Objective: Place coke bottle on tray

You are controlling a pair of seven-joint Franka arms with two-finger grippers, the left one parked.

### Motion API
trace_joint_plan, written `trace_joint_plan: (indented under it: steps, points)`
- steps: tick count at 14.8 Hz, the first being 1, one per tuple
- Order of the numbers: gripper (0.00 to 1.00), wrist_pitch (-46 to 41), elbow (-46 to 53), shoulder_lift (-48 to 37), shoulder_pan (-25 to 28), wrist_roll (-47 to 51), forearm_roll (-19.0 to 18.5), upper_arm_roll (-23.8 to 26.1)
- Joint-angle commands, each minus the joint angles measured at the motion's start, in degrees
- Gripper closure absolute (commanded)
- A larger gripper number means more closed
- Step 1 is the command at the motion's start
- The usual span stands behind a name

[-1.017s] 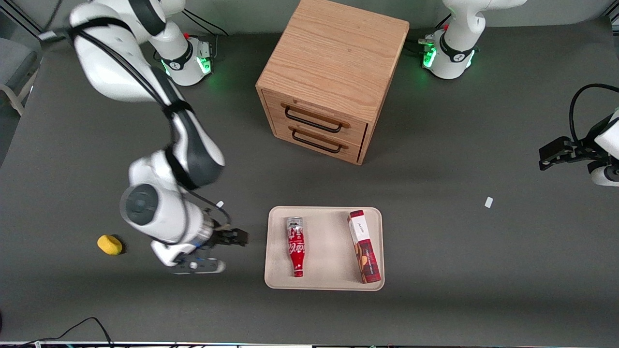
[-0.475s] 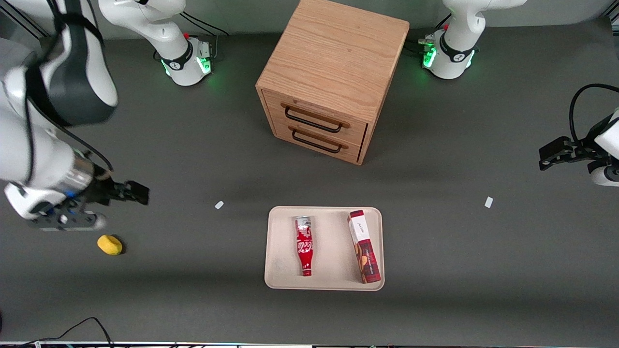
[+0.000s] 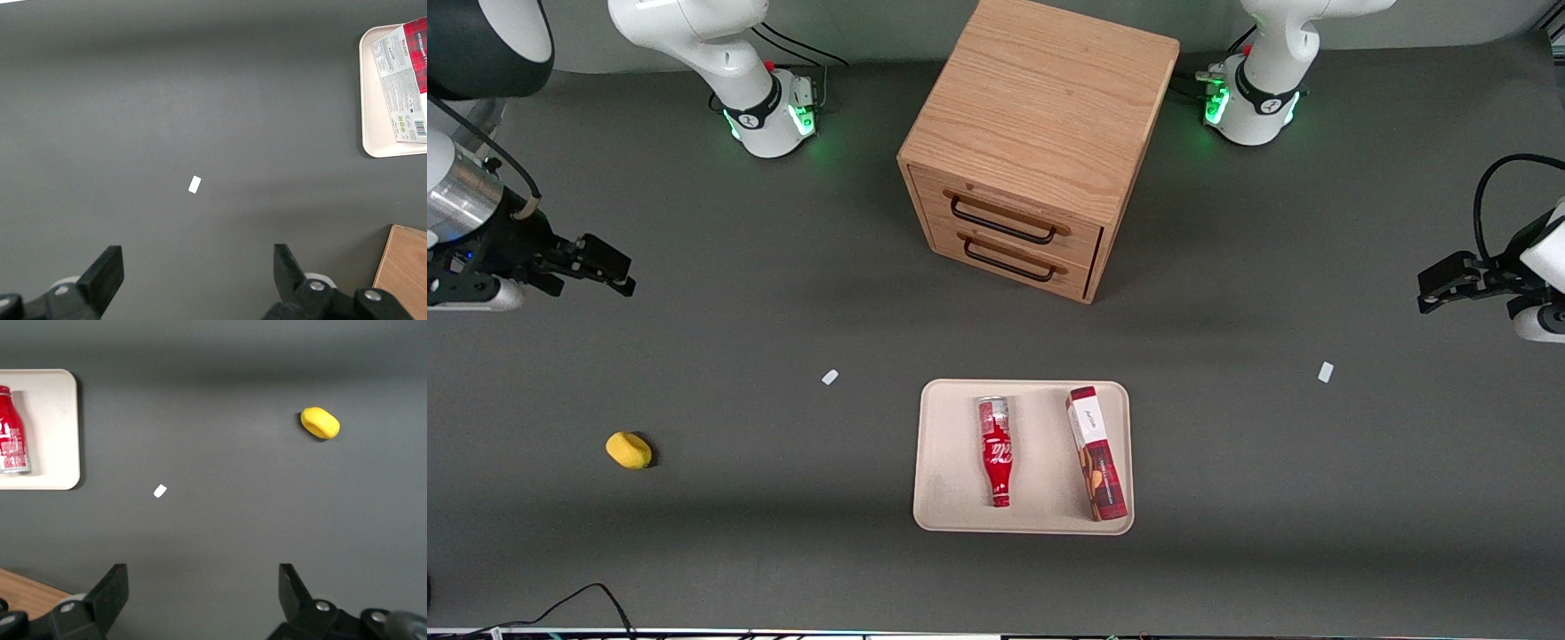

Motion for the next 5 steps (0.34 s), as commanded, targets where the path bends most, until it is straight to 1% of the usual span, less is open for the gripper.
trace_joint_plan:
  steps: [1,5]
  points:
    - [0.00,0.87,-2.22,-1.92,0.02,-2.67,2.53,-1.83]
    - [0.00,-0.79,-1.69,-1.56,0.29,-2.41,2.10,-2.10]
